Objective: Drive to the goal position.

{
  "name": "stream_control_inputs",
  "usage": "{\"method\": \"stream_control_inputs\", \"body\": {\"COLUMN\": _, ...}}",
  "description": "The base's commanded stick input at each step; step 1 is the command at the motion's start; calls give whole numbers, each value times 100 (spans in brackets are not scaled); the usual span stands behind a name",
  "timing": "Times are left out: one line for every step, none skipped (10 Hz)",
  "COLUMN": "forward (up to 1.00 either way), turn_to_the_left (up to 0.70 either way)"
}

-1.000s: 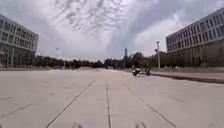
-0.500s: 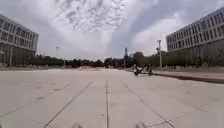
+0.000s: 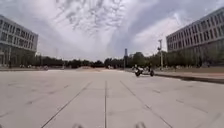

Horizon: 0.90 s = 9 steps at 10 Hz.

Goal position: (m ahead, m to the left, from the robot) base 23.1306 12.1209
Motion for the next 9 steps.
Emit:
{"method": "stream_control_inputs", "body": {"forward": 70, "turn_to_the_left": 0}}
{"method": "stream_control_inputs", "body": {"forward": 70, "turn_to_the_left": 0}}
{"method": "stream_control_inputs", "body": {"forward": 70, "turn_to_the_left": 0}}
{"method": "stream_control_inputs", "body": {"forward": 70, "turn_to_the_left": 0}}
{"method": "stream_control_inputs", "body": {"forward": 70, "turn_to_the_left": 0}}
{"method": "stream_control_inputs", "body": {"forward": 70, "turn_to_the_left": 0}}
{"method": "stream_control_inputs", "body": {"forward": 70, "turn_to_the_left": 0}}
{"method": "stream_control_inputs", "body": {"forward": 70, "turn_to_the_left": 0}}
{"method": "stream_control_inputs", "body": {"forward": 70, "turn_to_the_left": 0}}
